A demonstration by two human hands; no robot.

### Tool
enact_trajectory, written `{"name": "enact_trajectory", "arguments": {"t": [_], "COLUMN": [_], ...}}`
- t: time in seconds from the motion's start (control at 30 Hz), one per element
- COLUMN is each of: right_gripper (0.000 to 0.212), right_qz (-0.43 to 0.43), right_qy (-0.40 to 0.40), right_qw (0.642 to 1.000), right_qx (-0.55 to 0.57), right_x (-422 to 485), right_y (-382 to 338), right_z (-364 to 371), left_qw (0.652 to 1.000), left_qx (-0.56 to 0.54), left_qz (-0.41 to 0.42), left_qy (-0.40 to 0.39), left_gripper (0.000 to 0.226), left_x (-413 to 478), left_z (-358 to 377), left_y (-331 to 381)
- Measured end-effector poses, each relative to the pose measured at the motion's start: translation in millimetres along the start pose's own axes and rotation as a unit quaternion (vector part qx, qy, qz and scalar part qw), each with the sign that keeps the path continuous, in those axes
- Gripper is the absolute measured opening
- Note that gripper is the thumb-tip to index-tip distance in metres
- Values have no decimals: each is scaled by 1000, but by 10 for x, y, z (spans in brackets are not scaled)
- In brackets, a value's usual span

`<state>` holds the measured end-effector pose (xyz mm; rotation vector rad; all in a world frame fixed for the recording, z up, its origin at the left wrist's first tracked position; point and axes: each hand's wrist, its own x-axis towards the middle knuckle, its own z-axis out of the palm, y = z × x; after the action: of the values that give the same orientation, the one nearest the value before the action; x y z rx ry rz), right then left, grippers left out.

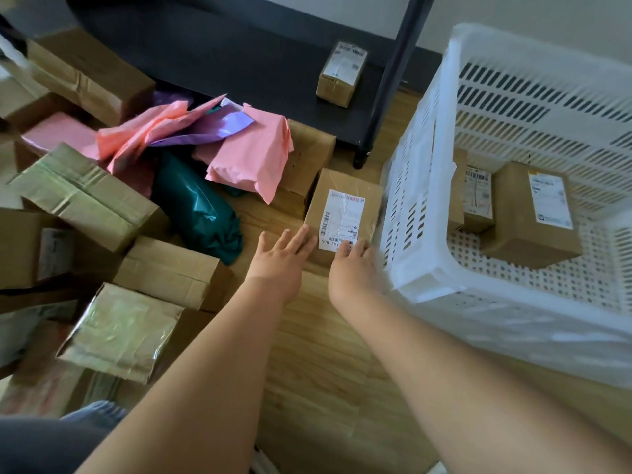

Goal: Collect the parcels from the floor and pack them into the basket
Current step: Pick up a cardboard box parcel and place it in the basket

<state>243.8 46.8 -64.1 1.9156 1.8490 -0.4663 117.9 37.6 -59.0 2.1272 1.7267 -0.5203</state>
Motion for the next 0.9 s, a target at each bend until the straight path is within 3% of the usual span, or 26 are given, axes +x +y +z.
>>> {"name": "enact_trajectory", "arguments": {"t": [0.2, 0.47, 0.7, 0.9], "right_gripper": [80, 96, 60, 43], "right_qz": [-61, -150, -229, -273], "right_qy": [-41, -73, -51, -6], "right_qw": [997, 984, 967, 958], "right_qx": [-32, -56, -100, -89], "right_x": [-300, -735, -1074, -1173], "right_y": [-4, 141, 305, 486], "right_z": [83, 218, 319, 374], "left_qw": [999, 997, 998, 998], "left_qx": [-36, -11, 53, 42], "left_qz": [-39, -73, -10, -25], "left_qy": [-14, -32, 43, 49], "left_gripper": [80, 78, 47, 53], "left_x": [-330, -899, -1277, -1247], "left_z": [134, 393, 428, 409], "left_y": [48, 171, 364, 301]}}
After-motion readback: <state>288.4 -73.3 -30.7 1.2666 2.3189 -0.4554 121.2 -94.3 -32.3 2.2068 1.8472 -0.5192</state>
